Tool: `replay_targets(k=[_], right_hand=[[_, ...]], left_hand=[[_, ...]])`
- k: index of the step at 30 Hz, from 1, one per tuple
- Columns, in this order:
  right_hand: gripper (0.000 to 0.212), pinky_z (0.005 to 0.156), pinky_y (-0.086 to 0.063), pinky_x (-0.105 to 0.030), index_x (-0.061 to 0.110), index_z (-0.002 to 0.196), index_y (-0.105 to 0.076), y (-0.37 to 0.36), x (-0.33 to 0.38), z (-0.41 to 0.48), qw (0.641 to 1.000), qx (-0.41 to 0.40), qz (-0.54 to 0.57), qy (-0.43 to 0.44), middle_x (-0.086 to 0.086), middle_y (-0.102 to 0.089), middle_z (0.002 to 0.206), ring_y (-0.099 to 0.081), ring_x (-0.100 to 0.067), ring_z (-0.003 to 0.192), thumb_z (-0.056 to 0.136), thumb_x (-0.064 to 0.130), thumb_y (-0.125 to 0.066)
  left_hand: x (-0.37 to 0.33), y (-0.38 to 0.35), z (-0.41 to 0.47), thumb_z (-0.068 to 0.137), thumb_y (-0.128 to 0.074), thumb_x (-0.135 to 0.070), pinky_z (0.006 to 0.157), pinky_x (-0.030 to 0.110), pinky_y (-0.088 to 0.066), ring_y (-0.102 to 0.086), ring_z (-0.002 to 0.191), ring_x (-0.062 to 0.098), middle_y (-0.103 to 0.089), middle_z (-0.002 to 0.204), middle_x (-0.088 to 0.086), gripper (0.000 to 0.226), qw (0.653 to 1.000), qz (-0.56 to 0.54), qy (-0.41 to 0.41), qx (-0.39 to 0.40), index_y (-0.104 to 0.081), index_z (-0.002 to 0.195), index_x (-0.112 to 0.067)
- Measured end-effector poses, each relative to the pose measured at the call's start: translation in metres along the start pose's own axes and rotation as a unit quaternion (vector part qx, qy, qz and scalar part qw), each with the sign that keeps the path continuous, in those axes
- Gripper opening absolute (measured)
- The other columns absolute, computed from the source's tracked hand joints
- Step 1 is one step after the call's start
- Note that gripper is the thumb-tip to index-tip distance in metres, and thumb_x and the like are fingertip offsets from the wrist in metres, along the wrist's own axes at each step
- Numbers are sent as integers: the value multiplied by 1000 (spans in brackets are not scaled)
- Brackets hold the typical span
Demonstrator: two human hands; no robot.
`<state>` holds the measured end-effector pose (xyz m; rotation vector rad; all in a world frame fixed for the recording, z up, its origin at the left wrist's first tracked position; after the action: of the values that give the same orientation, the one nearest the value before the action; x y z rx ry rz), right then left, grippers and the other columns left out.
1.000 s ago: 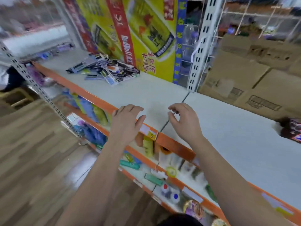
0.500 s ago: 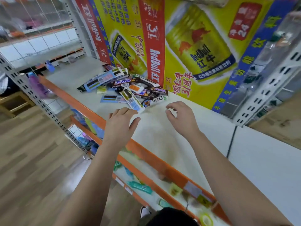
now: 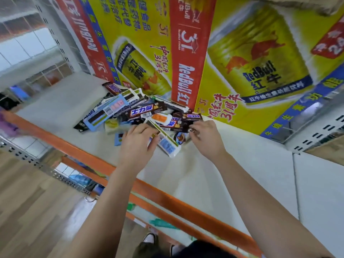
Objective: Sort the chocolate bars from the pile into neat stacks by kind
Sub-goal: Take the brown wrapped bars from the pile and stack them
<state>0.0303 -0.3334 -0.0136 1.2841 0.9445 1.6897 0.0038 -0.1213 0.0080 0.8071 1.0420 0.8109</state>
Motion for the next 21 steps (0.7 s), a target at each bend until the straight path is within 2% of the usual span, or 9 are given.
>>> replay_targets(k=[4,7,11,16,21], right_hand=[[30,94,-25,-22,18,115,-67,-4,-6,-3,999,-2,-16,-48,1,-60,124,-45,-26,111,89,29,-57],[29,93,-28,-24,23,109,-67,-1,-7,-11,997,-17,-19,-70,5,-61,116,-48,-24,108,84,37,-60],[27,92,-35,-30,18,106,-68,3,-4,-22,993,-50,-18,-104,-2,-61,106,-47,-26,102,82,29,-66],[26,90,-35,-29,17,102,-69,-2,-4,-25,992,-55,-1,-110,-1,-65,104,-55,-26,98,81,24,-57],[18,90,-37,-30,15,102,-69,9,-3,-18,991,-82,10,-103,-4,-66,104,-55,-26,100,87,15,-58]], left_hand=[[10,-3,20,92,-48,-36,90,51,-44,-58,100,28,-63,103,1,29,998,-10,-46,32,-67,104,-18],[15,-7,30,92,-51,-34,91,51,-44,-57,102,27,-64,106,-1,24,995,-14,-82,46,-66,104,-19],[12,-6,35,89,-61,-28,93,50,-43,-52,109,27,-64,112,-2,23,990,-7,-129,47,-67,109,-19],[8,-13,37,85,-67,-27,102,45,-30,-40,126,19,-59,127,-8,38,983,2,-158,90,-62,123,-22],[9,-12,44,78,-73,-31,101,41,-27,-43,115,21,-57,110,-2,37,985,18,-146,92,-67,114,-23]])
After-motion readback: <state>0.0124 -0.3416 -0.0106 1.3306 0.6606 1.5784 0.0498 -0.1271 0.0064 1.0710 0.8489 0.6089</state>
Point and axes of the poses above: each hand's wrist, its own z-axis towards the middle knuckle, its own y-axis out of the back of the hand, x = y × z, the point moved 7 cm from there along z, towards the middle knuckle
